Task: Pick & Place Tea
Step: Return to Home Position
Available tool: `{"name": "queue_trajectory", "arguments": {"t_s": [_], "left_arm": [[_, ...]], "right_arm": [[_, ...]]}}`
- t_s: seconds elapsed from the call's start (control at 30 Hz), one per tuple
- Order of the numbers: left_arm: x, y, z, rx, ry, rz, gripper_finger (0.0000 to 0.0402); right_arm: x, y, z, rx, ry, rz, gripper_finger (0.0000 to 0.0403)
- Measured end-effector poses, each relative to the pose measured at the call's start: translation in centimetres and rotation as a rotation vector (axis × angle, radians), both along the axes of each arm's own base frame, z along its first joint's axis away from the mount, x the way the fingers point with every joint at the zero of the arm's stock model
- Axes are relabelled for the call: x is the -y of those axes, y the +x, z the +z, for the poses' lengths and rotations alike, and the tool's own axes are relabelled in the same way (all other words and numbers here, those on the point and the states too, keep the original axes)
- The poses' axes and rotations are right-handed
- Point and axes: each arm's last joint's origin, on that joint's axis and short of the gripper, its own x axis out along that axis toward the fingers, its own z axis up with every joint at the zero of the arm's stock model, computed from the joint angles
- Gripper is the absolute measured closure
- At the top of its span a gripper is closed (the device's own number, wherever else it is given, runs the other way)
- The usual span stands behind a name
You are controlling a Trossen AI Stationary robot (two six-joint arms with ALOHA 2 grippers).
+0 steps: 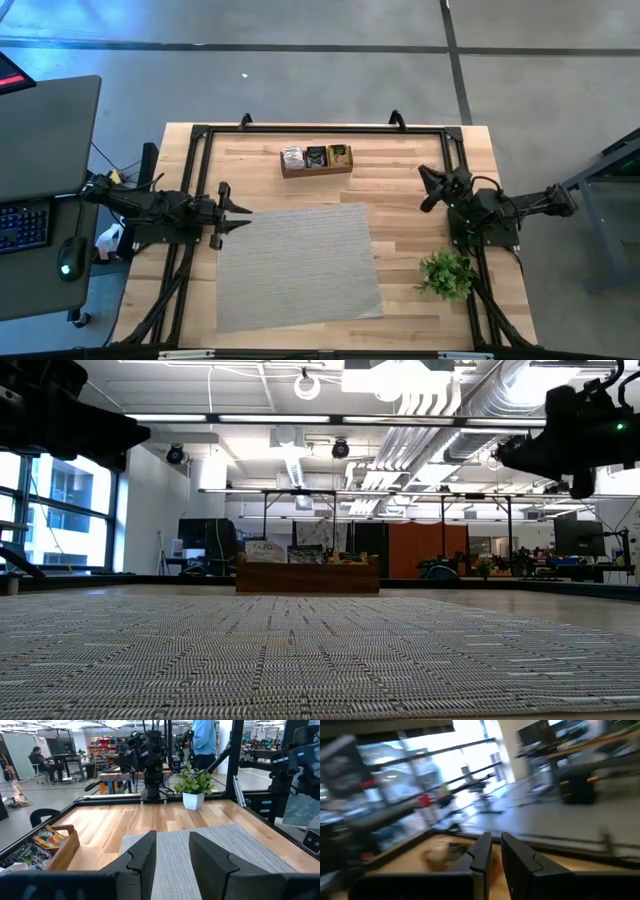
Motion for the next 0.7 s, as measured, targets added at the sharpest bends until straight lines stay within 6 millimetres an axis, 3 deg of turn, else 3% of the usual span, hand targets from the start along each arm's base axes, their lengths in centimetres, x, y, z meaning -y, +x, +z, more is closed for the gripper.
{"name": "queue_trajectory", "arguments": {"t_s": [0.37,0.7], "left_arm": [[0.0,0.0,0.0,0.000,0.000,0.000,0.0286],[0.0,0.0,0.0,0.000,0.000,0.000,0.0286]], "right_arm": [[-1.8,0.9,-0.2,-0.099,-0.245,0.683,0.0362],[-2.1,1.0,-1.0,-0.188,-0.291,0.798,0.0356]]}}
